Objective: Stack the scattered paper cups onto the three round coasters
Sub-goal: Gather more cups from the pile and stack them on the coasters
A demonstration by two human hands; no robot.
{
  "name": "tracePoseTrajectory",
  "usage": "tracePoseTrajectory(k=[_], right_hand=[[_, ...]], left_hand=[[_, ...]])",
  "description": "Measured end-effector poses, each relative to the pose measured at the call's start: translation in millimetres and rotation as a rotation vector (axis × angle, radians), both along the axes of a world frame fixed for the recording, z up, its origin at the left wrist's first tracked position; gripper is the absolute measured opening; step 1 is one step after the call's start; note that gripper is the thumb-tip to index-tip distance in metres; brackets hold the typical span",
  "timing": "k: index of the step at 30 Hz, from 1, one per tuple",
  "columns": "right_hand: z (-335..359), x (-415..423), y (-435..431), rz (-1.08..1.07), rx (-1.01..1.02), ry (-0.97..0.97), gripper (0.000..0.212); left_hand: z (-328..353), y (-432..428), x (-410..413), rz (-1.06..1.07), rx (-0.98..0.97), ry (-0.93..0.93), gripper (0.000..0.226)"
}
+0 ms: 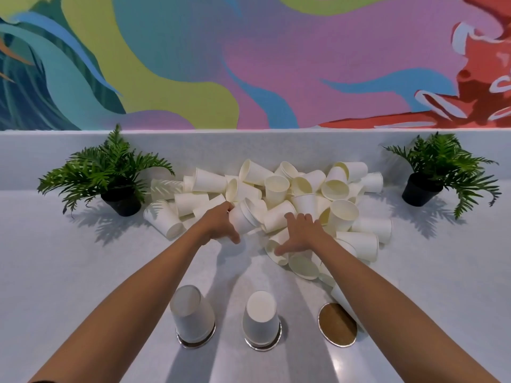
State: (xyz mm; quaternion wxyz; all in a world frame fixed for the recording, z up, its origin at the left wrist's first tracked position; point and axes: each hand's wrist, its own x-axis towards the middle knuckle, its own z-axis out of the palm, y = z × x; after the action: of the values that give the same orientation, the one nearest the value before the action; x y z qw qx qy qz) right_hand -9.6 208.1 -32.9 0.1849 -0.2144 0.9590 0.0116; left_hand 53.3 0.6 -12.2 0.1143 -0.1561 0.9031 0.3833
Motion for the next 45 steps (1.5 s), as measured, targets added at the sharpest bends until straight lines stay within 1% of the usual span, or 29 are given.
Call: tracePoseTrajectory(k=[4,7,8,9,12,13,15,17,19,22,26,28,29,31,33,34,35,36,37,38,40,41,42,45], right_hand=[[-8.7,-2.3,-3.2,-0.021,-0.004,0.019,0.092],[-1.0,-6.8,-5.7,-0.053,-0.084,0.007,0.088],[4.8,-9.2,-6.0,-0.083,-0.155,-0.012,0.085],[11.8,-12.9,-7.0,-0.135,-0.270,-0.048,0.079],[43.3,-19.3,-10.0,-0.376,-0.798,-0.263,0.049],[54.7,-19.8,-11.5,-0.430,-0.945,-0.330,0.041],[73.2,-19.3,-14.4,-0.467,-1.098,-0.413,0.033],[83.9,-17.0,-17.1,-0.467,-1.143,-0.490,0.031],[87.3,-13.7,-18.7,-0.453,-1.098,-0.517,0.033],[86.9,-10.2,-19.8,-0.411,-0.950,-0.426,0.038],[82.5,-7.5,-21.9,-0.296,-0.789,-0.320,0.034],[78.0,-9.2,-24.0,-0.235,-0.733,-0.373,0.035],[77.2,-8.4,-24.0,-0.230,-0.739,-0.412,0.036],[76.0,-9.8,-20.9,-0.299,-0.805,-0.450,0.041],[75.4,-13.1,-13.5,-0.396,-0.858,-0.427,0.048],[73.4,-15.5,-8.3,-0.402,-0.844,-0.391,0.048],[70.6,-18.1,-1.8,-0.367,-0.765,-0.308,0.045],[66.9,-20.1,5.7,-0.302,-0.611,-0.193,0.046],[63.4,-20.0,13.3,-0.228,-0.427,-0.101,0.053],[60.5,-17.9,19.8,-0.159,-0.245,-0.070,0.063],[51.6,-11.4,29.3,-0.069,0.040,-0.110,0.083],[45.2,-8.6,33.3,-0.049,0.115,-0.135,0.091],[38.9,-5.7,36.4,-0.043,0.147,-0.162,0.098],[23.4,2.0,38.8,-0.051,0.124,-0.199,0.109]], left_hand=[[-3.6,-1.3,0.6,-0.022,-0.015,0.007,0.070],[-3.9,-4.3,0.9,-0.031,-0.045,0.013,0.070],[-4.0,-6.0,1.2,-0.027,-0.053,0.016,0.069],[-3.9,-8.3,1.2,-0.018,-0.065,0.018,0.069],[-5.0,-12.5,2.6,0.018,-0.077,0.028,0.071],[-4.7,-12.5,3.3,0.024,-0.066,0.032,0.071],[-3.6,-11.1,4.6,0.025,-0.041,0.039,0.071],[-1.3,-7.7,4.8,0.017,-0.018,0.054,0.068],[0.8,-3.6,4.2,0.002,0.009,0.074,0.065],[3.2,3.3,4.0,-0.035,0.017,0.112,0.067],[6.5,14.2,3.5,-0.100,0.050,0.138,0.070],[9.4,21.9,2.1,-0.130,0.097,0.133,0.072],[10.1,26.3,1.1,-0.135,0.133,0.128,0.074],[11.2,33.1,-0.7,-0.129,0.192,0.113,0.076],[10.6,34.3,-1.7,-0.109,0.205,0.093,0.077],[9.9,32.5,-1.6,-0.101,0.192,0.087,0.078],[8.6,29.5,-1.4,-0.091,0.170,0.079,0.079],[7.5,25.8,-0.8,-0.078,0.149,0.070,0.080],[6.5,22.6,0.2,-0.066,0.134,0.061,0.081],[5.6,20.0,1.0,-0.056,0.125,0.053,0.080],[4.5,18.0,2.8,-0.056,0.109,0.042,0.079],[3.8,18.3,3.2,-0.068,0.096,0.040,0.078],[2.9,19.0,3.2,-0.084,0.081,0.041,0.077],[-0.5,21.6,2.2,-0.114,0.048,0.051,0.077]])
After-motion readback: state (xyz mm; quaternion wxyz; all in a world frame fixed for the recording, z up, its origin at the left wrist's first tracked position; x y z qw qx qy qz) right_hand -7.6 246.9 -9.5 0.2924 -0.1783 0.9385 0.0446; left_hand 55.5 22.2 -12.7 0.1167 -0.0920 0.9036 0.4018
